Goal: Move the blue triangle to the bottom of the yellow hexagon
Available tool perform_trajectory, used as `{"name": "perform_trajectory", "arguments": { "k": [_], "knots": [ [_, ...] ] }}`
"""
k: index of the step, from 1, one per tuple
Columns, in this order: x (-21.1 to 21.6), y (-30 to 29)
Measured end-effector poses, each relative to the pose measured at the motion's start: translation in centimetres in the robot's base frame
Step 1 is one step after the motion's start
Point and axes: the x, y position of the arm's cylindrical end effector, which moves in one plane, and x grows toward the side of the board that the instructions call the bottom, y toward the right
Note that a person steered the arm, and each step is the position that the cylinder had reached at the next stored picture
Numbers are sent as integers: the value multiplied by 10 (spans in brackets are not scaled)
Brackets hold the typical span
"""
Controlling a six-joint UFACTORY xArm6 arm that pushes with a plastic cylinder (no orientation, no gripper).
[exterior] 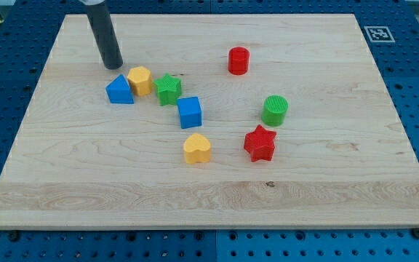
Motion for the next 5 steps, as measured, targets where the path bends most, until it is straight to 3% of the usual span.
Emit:
{"name": "perform_trajectory", "arguments": {
  "k": [1, 2, 5],
  "knots": [
    [26, 4],
    [26, 14],
    [-5, 23]
  ]
}}
